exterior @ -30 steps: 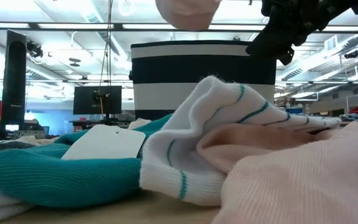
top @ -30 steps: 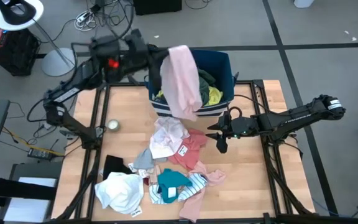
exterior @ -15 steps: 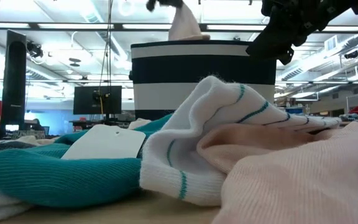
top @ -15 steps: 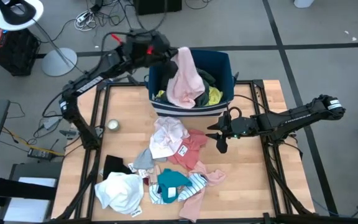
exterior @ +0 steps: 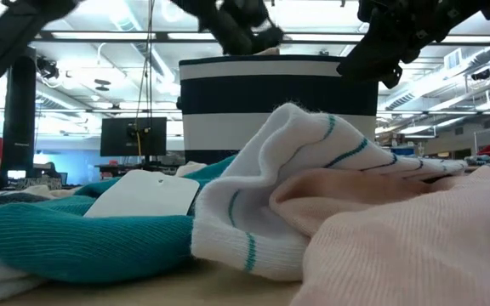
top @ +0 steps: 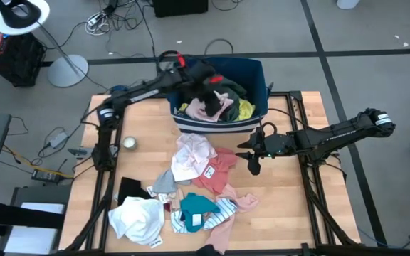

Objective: Sort clothes
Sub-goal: Put the bottom light pink boxer into the blue laundry bin, then put the light pink boxer into the blue laundry bin

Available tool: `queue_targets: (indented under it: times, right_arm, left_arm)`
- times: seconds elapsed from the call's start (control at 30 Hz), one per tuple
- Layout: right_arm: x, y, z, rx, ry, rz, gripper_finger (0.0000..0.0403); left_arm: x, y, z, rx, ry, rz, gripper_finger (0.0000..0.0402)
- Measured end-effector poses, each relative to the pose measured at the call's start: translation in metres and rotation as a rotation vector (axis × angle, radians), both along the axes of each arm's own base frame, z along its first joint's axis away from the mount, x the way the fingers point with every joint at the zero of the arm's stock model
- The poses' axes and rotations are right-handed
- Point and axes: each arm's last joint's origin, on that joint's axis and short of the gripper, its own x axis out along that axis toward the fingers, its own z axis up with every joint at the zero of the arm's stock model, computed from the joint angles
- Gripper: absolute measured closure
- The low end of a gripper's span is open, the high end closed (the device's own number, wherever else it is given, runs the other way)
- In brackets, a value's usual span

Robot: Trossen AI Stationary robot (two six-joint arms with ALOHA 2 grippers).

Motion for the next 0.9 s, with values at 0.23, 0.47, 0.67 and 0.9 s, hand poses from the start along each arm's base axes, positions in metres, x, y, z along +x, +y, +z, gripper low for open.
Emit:
queue_targets:
  times: [0.23,0.47,0.67,0.9]
  right_arm:
    - [0.0,0.0,0.0,0.001,-0.001,-0.001,0.0238]
    - [0.0,0.0,0.0,0.001,0.0,-0.001,0.0238]
    - [0.0,0.0,0.0,0.001,0.001,-0.001,0.0238]
    - [0.0,0.0,-0.001,0.0,0.007,-0.001,0.0238]
  left_arm:
    - [0.02,0.01,-0.059,-0.115,0.153,0.033,0.0328]
    - [0.025,0.012,-0.074,-0.106,0.194,0.015,0.0284]
    - [0.009,0.005,-0.036,-0.049,0.14,0.018,0.0282]
    - [-0.024,-0.018,0.034,0.122,0.032,0.057,0.0282]
